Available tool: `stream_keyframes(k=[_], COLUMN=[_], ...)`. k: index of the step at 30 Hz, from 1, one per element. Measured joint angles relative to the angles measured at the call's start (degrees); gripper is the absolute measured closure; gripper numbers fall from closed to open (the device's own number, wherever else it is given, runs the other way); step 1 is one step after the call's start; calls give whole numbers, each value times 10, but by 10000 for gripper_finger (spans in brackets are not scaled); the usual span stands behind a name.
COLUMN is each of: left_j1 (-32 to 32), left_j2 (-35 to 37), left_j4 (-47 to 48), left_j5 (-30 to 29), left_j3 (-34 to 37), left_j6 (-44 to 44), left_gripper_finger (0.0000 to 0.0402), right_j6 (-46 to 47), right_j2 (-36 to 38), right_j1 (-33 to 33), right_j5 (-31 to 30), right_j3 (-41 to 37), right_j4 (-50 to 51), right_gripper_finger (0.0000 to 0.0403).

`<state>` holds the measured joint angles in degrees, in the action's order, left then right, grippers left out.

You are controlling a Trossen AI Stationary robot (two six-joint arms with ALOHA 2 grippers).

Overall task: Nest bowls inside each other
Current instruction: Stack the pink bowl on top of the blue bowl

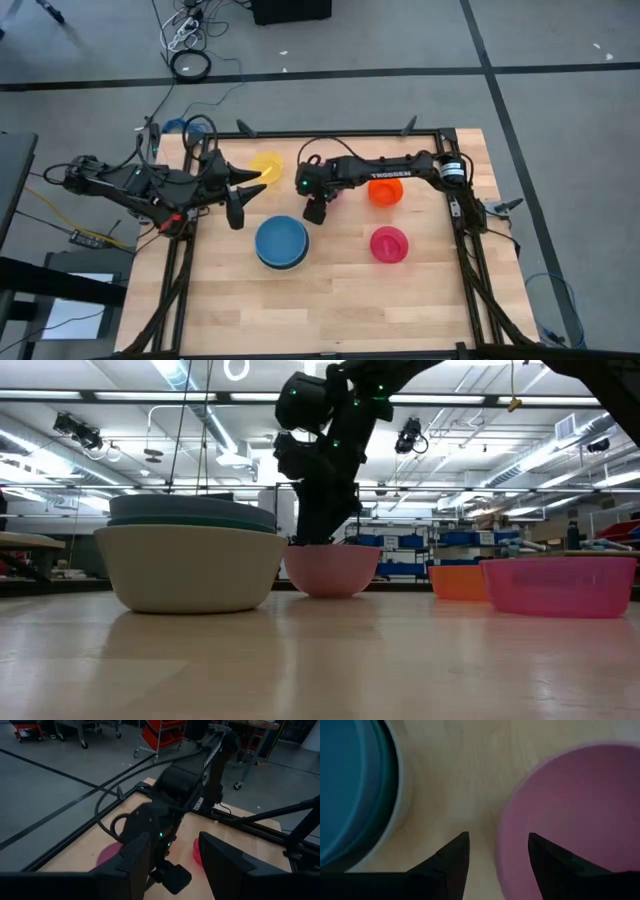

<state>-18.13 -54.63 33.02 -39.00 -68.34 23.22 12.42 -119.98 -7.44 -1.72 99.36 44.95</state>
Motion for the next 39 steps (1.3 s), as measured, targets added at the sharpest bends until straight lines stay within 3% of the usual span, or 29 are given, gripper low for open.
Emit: stream_keyframes(k=[11, 16, 23, 27, 33, 39], left_j1=[0, 0, 0, 0, 0, 0], left_j2=[0, 0, 0, 0, 0, 0], left_j4=[0, 0, 0, 0, -1, -1], left_j5=[0, -6, -8, -10, -10, -23], left_j3=[0, 0, 0, 0, 0, 0], left_j6=[1, 1, 1, 1, 0, -4], left_gripper_finger=[225, 225, 225, 225, 225, 225], right_j6=[-10, -23, -46, -55, -81, -92], right_j2=[0, 0, 0, 2, 1, 12], right_j1=[-8, -13, -15, -13, 9, 62], right_j5=[-19, -14, 21, 21, -19, -74], right_j3=[-90, -97, -96, -93, -45, 60], right_j4=[-125, -140, -139, -135, -64, 4], right_gripper_finger=[239, 286, 387, 395, 401, 402])
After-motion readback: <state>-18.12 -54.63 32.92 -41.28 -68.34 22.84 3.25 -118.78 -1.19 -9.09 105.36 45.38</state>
